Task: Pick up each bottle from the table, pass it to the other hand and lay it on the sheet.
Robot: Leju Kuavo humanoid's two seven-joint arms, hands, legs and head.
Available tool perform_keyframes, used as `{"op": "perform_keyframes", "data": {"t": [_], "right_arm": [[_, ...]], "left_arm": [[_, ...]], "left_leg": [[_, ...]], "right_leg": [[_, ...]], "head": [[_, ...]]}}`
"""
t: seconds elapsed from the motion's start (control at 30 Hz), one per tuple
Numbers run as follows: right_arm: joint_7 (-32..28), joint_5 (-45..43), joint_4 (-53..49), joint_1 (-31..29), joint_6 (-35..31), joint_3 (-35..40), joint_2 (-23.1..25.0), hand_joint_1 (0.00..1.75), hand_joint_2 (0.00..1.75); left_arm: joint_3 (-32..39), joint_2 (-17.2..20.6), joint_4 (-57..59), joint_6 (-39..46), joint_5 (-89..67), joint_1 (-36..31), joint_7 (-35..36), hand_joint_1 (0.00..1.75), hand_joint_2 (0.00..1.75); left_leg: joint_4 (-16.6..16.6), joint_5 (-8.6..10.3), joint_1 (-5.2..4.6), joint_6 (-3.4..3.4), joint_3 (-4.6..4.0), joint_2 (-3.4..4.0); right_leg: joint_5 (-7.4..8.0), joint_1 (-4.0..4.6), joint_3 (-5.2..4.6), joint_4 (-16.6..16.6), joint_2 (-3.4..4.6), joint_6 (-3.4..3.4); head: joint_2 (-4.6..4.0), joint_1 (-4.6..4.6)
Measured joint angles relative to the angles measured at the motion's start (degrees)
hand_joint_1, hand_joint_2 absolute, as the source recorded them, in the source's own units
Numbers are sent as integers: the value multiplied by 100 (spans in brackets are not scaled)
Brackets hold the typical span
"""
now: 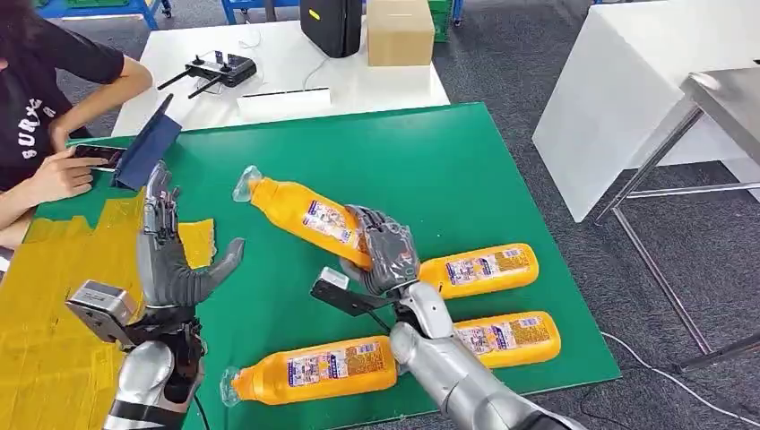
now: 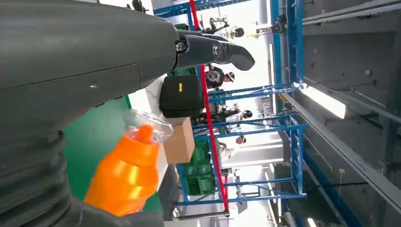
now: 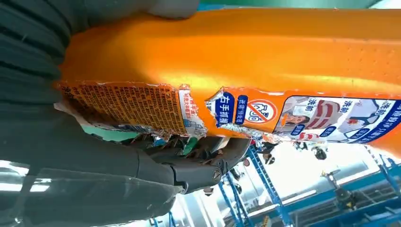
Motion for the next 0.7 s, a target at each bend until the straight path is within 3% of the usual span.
{"op": "perform_keyframes", "data": {"t": [0.13, 0.27, 0.7], "right_arm": [[-564, -523, -527, 249, 2, -299, 24, 175, 175], [-883, -1421, -1248, 554, 320, -465, 37, 175, 175], [-1237, -2426, -2363, 1122, 1150, -516, 37, 175, 175]], "left_arm": [[-46, 7, -26, -471, 311, 5, 105, 0, 175], [-208, 98, 33, -2340, 1861, -18, 488, 0, 175], [-710, 308, 845, -2902, 2061, -523, 942, 0, 175]], "left_leg": [[0, 0, 0, 0, -1, 0], [0, -1, -1, 0, -3, 1], [0, 0, 0, 0, -2, -1]], "right_leg": [[0, 0, -1, -1, 0, 0], [-1, -1, -2, -1, 1, 0], [0, 0, -2, -1, 0, 0]], "head": [[0, 2], [0, 2], [0, 2]]}}
